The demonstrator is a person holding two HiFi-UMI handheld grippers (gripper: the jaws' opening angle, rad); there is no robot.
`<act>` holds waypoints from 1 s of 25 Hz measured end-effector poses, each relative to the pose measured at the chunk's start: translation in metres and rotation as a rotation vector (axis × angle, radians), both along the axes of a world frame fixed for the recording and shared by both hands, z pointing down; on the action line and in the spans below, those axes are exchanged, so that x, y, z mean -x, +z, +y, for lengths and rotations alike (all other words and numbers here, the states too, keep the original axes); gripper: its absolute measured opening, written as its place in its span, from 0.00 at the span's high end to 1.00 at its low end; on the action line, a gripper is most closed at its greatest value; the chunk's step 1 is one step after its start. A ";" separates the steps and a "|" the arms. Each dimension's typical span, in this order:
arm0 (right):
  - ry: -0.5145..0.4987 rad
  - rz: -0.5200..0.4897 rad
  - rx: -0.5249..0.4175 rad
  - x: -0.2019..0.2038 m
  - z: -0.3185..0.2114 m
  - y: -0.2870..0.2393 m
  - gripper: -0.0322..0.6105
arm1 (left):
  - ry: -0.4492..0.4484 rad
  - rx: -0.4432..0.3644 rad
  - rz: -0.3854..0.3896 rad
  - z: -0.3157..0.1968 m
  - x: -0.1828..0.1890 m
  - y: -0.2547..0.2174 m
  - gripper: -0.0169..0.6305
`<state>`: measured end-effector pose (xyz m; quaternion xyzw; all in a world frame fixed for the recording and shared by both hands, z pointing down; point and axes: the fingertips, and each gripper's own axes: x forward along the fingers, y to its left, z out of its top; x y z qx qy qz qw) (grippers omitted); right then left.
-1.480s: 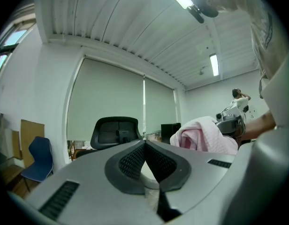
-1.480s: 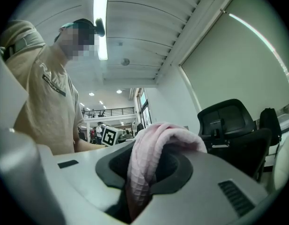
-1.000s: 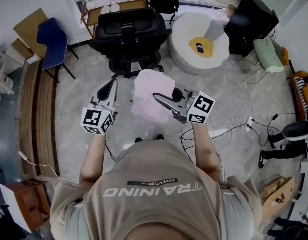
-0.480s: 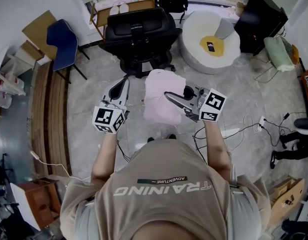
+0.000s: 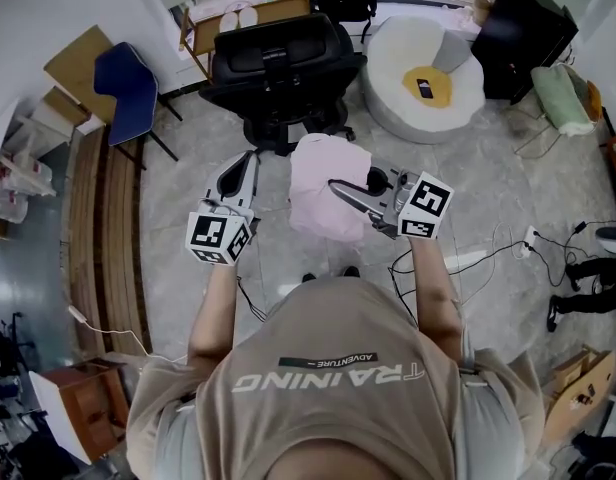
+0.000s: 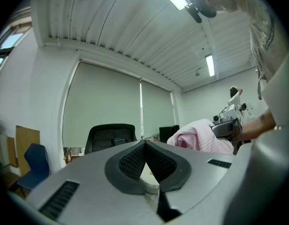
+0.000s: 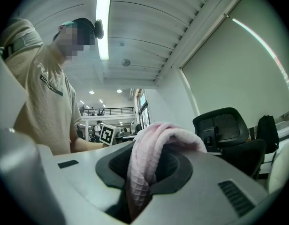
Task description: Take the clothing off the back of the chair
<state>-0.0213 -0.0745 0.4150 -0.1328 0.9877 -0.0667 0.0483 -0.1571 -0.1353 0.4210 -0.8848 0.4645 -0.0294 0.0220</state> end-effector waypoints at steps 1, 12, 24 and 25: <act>-0.001 0.000 0.001 0.001 -0.001 -0.001 0.80 | 0.001 0.001 0.001 -0.001 0.000 0.001 0.95; 0.001 0.006 -0.007 0.004 -0.006 0.001 0.80 | 0.003 0.003 0.009 -0.005 0.000 0.004 0.95; -0.016 0.003 -0.013 0.008 -0.008 -0.001 0.80 | -0.010 -0.006 0.006 -0.005 0.005 0.001 0.95; -0.018 0.002 -0.014 0.007 -0.006 0.000 0.80 | -0.011 -0.006 0.005 -0.004 0.005 0.002 0.95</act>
